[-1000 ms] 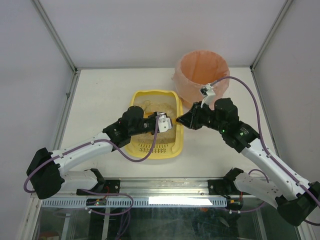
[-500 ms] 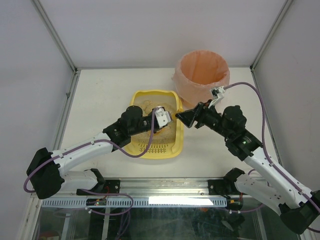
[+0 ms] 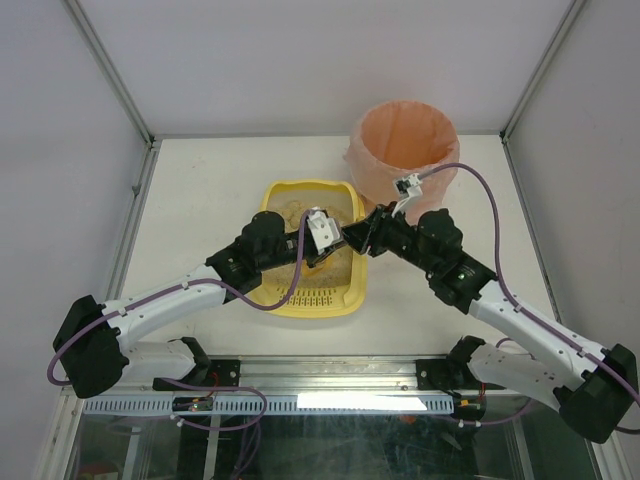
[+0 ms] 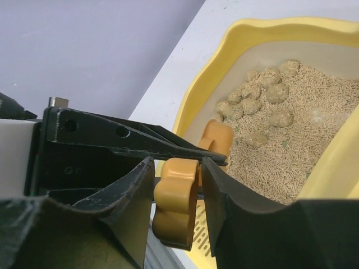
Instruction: Clean the litter box
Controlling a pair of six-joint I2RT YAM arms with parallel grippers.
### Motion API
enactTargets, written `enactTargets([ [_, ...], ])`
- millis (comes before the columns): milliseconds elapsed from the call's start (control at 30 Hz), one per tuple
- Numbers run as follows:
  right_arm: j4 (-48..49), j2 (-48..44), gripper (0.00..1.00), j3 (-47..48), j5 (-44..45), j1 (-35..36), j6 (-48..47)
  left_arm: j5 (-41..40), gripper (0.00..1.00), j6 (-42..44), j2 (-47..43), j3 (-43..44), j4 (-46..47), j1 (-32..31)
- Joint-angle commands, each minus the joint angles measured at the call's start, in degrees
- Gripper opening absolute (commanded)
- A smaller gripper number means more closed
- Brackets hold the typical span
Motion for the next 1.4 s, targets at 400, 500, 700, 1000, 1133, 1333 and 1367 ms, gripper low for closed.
enactTargets([
  [400, 4.12, 2.42, 0.00, 1.78, 12.12, 5.37, -2.70, 1.22, 0.01, -3.05, -1.42, 1.98, 3.60, -0.15],
  [500, 4.62, 1.27, 0.00, 1.31, 13.54, 5.46, -2.97, 0.65, 0.34, -3.37, -1.72, 1.95, 3.56, -0.15],
  [700, 2.29, -0.19, 0.00, 0.78, 19.19, 5.39, -3.42, -7.16, 0.86, -2.52, -5.40, 1.85, 1.45, -0.16],
  [1000, -2.35, -1.13, 0.00, 2.15, 26.55, 5.32, -3.72, -34.64, 0.91, -25.70, -15.84, 4.96, -17.77, -0.15],
  [1133, -9.11, 3.19, 0.00, 7.84, 28.47, 5.35, -6.18, -40.75, 0.90, -38.40, -17.14, 4.35, -31.94, 2.12],
  [1333, -11.64, 10.82, 0.00, 14.03, 30.29, 5.35, -9.74, -29.69, 0.82, -48.25, -20.31, -1.22, -34.19, 13.42],
  [1367, -11.83, 12.35, 0.00, 15.21, 30.77, 5.46, -10.33, -29.55, 0.81, -48.92, -20.40, -1.71, -34.18, 14.26],
])
